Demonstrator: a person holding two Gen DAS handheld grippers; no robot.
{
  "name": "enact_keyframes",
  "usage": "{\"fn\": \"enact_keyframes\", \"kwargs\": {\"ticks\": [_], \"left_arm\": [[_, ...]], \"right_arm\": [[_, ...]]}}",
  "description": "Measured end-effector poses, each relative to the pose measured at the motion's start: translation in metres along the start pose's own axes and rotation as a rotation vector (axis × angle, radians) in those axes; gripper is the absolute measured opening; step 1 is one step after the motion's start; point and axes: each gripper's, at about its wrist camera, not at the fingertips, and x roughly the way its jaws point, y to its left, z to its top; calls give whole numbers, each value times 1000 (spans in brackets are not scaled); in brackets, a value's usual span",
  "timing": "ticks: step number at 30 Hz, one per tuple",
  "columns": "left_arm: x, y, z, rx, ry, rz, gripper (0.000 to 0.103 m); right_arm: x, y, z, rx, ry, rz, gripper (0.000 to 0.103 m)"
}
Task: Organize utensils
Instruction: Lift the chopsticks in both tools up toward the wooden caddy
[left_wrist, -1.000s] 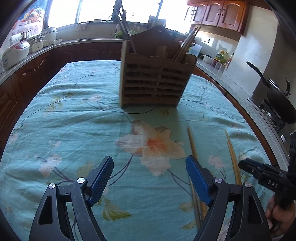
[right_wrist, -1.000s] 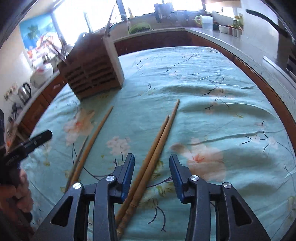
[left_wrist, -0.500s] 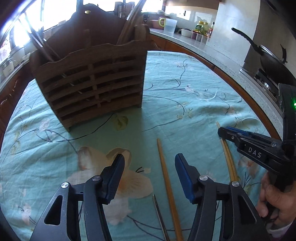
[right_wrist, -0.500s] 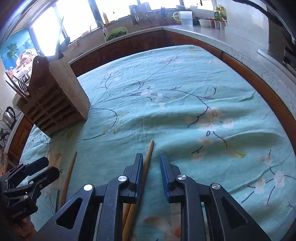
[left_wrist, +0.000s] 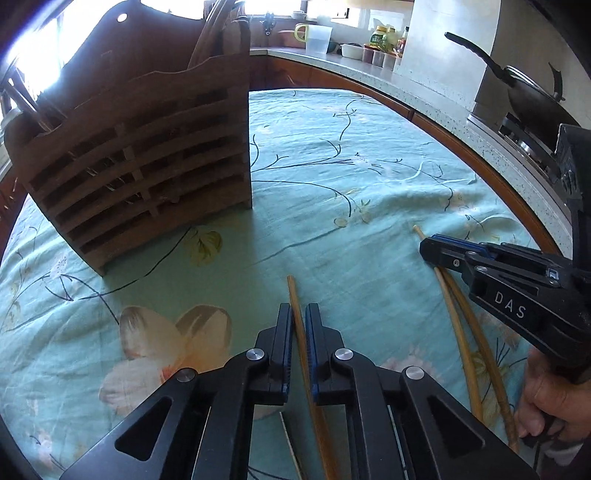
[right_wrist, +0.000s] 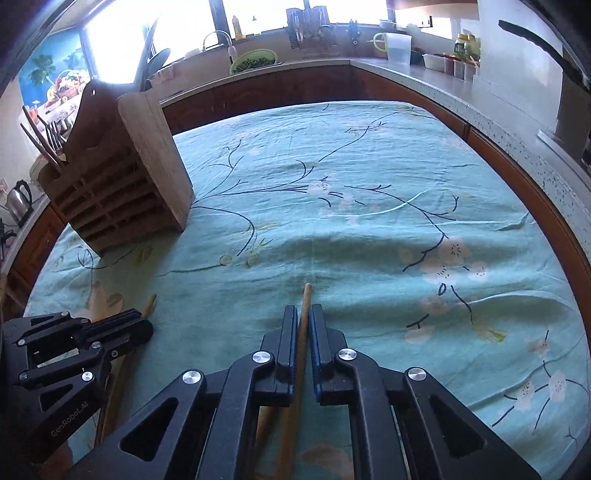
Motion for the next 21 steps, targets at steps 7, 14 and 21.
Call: {"fn": "enact_keyframes", "kwargs": {"ticks": [7, 14, 21], "left_arm": [[-42, 17, -5, -97, -112, -77, 3], [-99, 39, -18, -181, -240, -137, 3], [-159, 53, -42, -199, -360, -146, 3]], "right_arm": [[-48, -5, 2, 67, -99, 84, 5], [-104, 3, 8, 79, -215, 158, 5], [-158, 19, 17, 53, -335, 211, 5]]}}
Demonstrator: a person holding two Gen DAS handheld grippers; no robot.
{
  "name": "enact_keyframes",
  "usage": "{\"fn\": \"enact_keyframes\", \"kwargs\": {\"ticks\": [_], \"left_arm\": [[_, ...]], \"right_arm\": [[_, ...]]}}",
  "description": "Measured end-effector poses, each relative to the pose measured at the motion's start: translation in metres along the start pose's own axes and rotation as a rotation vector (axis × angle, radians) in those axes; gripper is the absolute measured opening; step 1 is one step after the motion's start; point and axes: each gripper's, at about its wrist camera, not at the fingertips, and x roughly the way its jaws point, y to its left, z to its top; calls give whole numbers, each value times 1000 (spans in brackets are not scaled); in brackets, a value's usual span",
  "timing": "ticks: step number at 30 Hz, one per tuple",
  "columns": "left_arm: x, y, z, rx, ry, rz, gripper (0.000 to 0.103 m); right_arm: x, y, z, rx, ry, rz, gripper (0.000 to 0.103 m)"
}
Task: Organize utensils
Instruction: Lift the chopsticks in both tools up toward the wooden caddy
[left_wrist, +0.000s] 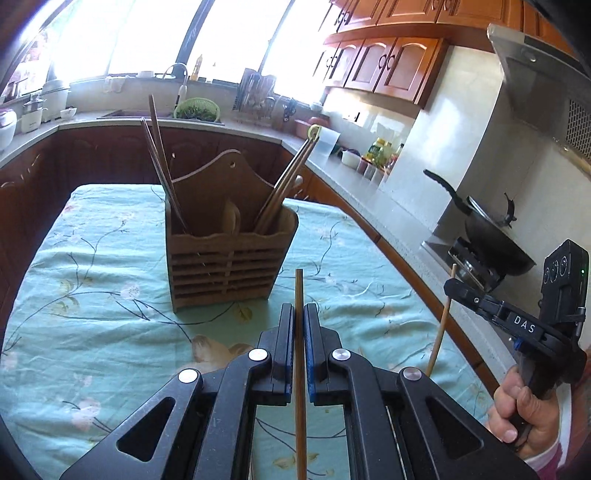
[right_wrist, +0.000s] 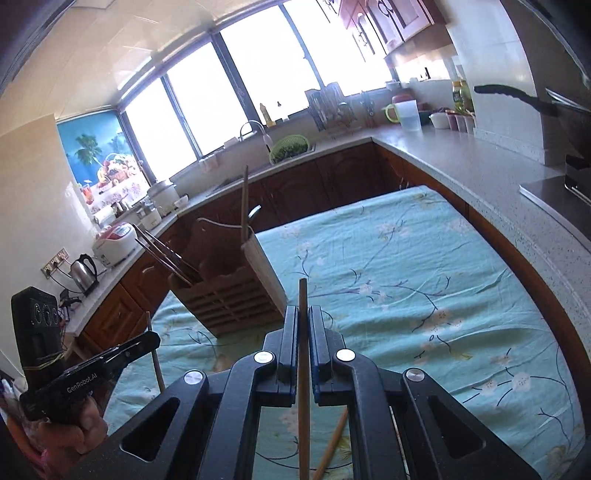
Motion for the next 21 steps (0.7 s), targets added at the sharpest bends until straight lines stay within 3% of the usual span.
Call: {"fn": "enact_keyframes", "kwargs": {"ticks": [9, 21], "left_arm": [[-64, 13, -5, -11, -124, 11, 3], [-90, 21, -12, -29, -179, 38, 3]], "right_arm": [[-27, 24, 14, -28, -89, 41, 5], [-19, 31, 18, -44, -85, 59, 5]]}}
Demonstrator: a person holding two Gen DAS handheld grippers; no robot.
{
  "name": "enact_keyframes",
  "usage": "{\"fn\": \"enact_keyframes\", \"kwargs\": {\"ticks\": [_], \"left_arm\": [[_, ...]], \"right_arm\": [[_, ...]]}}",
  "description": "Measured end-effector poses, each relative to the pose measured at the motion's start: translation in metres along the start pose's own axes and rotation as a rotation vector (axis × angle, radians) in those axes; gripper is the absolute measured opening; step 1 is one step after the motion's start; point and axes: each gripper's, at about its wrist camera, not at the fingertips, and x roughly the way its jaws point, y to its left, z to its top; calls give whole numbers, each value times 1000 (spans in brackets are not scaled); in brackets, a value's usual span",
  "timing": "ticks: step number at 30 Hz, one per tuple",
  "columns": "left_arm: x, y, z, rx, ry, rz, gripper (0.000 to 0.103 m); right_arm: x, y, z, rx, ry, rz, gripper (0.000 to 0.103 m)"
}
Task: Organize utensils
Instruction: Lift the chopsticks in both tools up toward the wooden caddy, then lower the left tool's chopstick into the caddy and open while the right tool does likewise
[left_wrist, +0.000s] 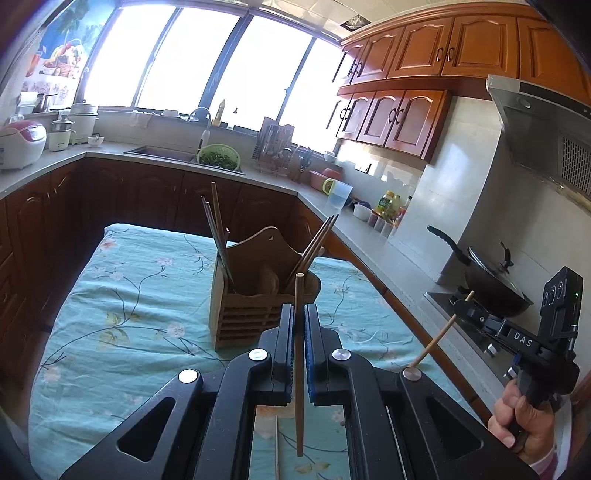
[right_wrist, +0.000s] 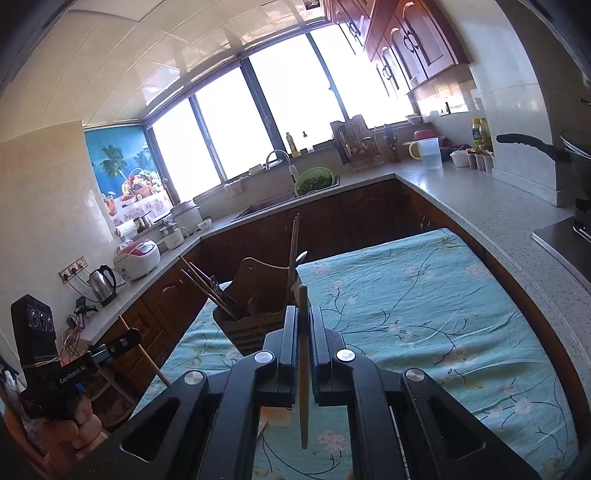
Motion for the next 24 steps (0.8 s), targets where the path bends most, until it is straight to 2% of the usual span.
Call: {"fn": "enact_keyframes", "kwargs": {"ticks": [13, 24], "left_arm": [[-1, 15, 20, -33, -92, 23, 3], [6, 16, 78, 3, -269, 61, 3]], "right_arm": [[16, 14, 17, -19, -26, 20, 5], [47, 39, 90, -48, -141, 49, 5]]}}
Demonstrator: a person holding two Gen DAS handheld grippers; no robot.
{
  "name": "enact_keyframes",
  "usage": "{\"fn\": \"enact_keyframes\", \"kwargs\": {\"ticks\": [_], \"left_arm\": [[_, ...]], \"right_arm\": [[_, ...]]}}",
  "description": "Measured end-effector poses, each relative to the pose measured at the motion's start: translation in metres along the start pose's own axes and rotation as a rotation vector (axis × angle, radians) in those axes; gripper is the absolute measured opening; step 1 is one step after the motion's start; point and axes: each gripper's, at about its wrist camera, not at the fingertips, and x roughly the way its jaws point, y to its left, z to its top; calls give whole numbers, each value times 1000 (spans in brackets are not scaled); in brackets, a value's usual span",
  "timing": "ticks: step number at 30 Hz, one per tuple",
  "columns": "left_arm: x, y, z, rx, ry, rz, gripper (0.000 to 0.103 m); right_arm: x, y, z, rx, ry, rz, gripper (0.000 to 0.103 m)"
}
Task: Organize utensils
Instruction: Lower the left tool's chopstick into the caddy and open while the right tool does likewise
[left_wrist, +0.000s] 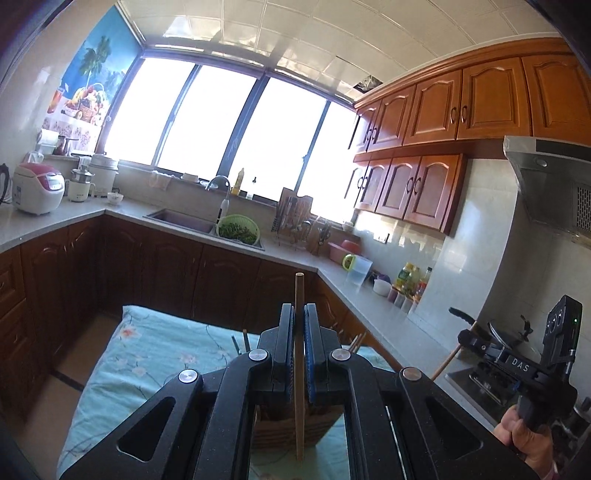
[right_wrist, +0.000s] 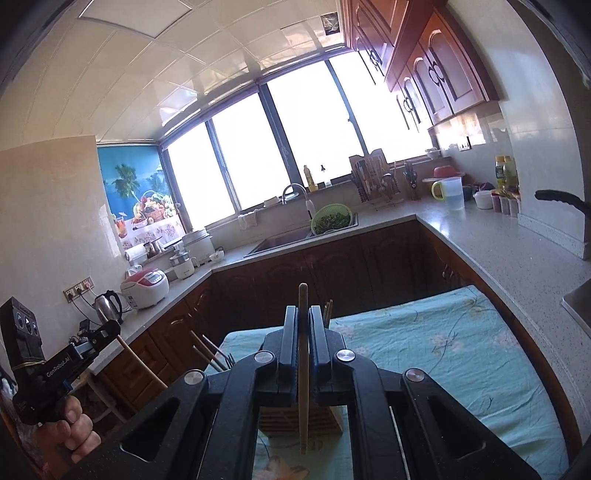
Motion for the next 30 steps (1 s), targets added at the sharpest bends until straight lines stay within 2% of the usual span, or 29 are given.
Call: {"fn": "enact_keyframes", "kwargs": {"ticks": [5, 10, 22, 28, 30], "left_arm": [[26, -2, 7, 18, -57, 29, 3], [59, -3, -14, 18, -56, 58, 3], [113, -7, -75, 25, 56, 97, 3], [127, -1, -74, 19, 120, 105, 3], [122, 3, -69, 27, 111, 111, 3]], "right_arm": [[33, 5, 20, -10, -29, -7, 5], [64, 0, 15, -8, -12, -24, 5], [101, -17, -36, 24, 93, -34, 5], [106, -23, -48, 37, 120, -34, 5], [106, -23, -46, 38, 124, -33, 5]]}}
